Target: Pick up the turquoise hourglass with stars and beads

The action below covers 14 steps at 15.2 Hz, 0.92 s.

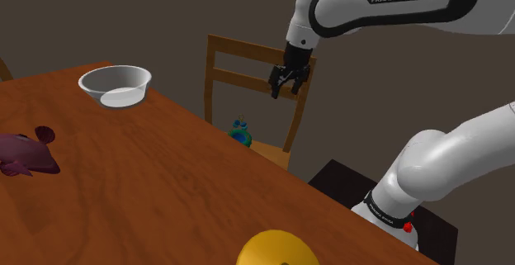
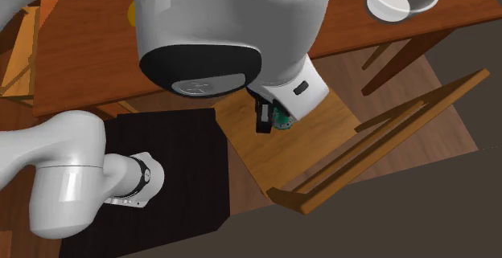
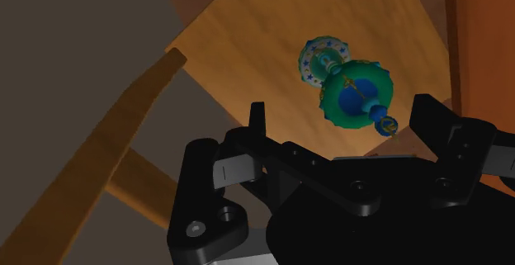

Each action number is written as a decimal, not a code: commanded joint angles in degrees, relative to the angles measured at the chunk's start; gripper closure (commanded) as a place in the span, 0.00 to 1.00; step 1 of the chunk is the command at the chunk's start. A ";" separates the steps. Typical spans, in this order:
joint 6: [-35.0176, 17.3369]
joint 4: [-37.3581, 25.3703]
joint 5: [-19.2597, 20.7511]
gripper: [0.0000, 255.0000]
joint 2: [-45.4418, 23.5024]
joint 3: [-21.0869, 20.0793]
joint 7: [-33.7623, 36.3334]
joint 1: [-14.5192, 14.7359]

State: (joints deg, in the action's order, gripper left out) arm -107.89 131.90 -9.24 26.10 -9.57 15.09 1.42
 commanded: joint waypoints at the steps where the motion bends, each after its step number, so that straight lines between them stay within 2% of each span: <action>1: -2.89 -1.26 0.03 0.00 -4.32 -1.54 1.98 0.12; 6: -7.95 -6.21 1.47 0.00 -15.00 -4.82 7.18 0.42; 12: -12.00 -14.60 5.32 0.00 -28.64 -7.29 13.99 1.53; 14: -13.06 -15.42 5.99 0.00 -30.70 -7.41 14.86 1.85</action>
State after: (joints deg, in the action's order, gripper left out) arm -120.41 117.18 -3.68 -3.26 -16.89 29.37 3.13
